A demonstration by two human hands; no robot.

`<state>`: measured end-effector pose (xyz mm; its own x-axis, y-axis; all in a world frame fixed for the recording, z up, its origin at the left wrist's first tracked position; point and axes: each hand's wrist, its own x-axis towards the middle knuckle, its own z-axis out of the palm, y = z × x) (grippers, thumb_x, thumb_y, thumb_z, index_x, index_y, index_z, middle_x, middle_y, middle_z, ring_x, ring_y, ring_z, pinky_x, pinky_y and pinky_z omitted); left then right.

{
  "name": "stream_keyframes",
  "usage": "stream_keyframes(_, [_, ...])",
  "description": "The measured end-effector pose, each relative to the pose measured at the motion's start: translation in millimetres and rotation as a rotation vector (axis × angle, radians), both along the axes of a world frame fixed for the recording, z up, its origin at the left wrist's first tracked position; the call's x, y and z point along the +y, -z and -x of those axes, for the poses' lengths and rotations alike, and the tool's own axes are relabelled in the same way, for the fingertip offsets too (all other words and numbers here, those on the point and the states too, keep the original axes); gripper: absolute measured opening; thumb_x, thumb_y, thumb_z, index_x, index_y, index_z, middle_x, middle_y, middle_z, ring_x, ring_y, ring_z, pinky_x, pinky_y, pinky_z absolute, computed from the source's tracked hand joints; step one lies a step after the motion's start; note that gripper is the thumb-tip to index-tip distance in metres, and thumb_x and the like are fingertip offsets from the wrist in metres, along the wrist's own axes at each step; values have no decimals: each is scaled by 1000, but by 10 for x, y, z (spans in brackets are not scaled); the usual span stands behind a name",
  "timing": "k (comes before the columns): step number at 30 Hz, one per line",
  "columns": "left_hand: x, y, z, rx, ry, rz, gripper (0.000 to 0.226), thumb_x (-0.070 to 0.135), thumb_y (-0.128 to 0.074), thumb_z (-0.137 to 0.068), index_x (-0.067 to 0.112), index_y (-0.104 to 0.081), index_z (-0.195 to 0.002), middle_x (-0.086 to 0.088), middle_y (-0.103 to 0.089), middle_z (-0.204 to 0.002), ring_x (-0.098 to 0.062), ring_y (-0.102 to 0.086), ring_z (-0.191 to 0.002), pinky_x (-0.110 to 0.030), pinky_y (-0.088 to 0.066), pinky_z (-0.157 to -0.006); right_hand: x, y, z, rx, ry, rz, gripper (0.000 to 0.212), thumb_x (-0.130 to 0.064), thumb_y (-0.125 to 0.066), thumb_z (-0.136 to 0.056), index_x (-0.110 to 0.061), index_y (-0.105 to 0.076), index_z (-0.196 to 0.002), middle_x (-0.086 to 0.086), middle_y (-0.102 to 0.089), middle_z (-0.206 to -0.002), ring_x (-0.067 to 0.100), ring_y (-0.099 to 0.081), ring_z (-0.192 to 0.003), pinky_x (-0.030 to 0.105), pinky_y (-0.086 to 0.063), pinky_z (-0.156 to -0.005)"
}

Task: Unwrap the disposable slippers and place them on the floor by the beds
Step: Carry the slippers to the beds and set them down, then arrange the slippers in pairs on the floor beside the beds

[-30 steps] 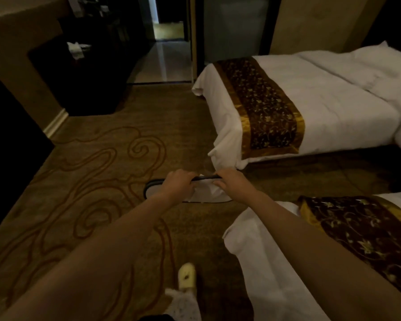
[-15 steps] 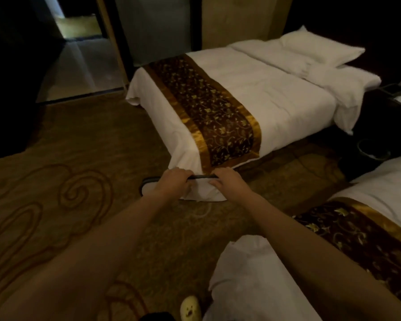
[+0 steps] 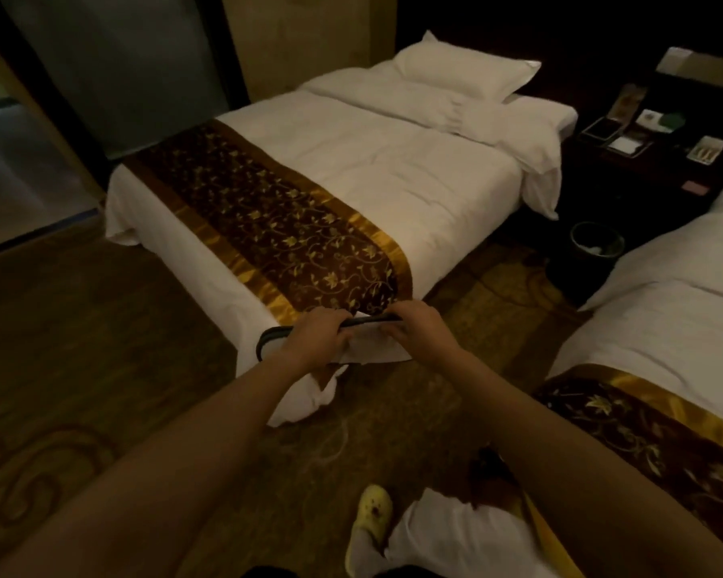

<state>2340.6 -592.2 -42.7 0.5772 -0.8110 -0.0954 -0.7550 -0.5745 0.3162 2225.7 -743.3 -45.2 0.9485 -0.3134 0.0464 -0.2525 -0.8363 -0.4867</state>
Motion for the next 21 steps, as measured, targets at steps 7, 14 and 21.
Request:
stream_keyframes(7, [-976,-17,-608,84,146,-1,22,24,-51,-92,11,-63,-104,-12,-66,-99,-27,-60,-89,-36,-46,-70,-853,-5,-461,36,90,89,24,-33,-52,-90,-18,-62,-106,3,-65,-104,22,-56,-97,31,-37,-77])
stream_keyframes(14, [-2066,-75,-858,97,357,-69,21,23,-52,-90,7,-63,-98,-12,-65,-97,-28,-61,-90,-39,-50,-73,-1668,-77,-543,156,216,148,27,-34,-46,-93,-19,-58,-113,4,-62,-115,24,-50,-109,37,-36,-88])
stream_keyframes(21, [-3341,-45,-1005,282,513,-8,24,21,-50,-90,1,-63,-95,-20,-66,-94,-33,-61,-83,-39,-46,-68,-2623,-198,-791,304,222,252,27,-29,-45,-94,-19,-56,-116,3,-59,-117,23,-48,-113,35,-34,-89])
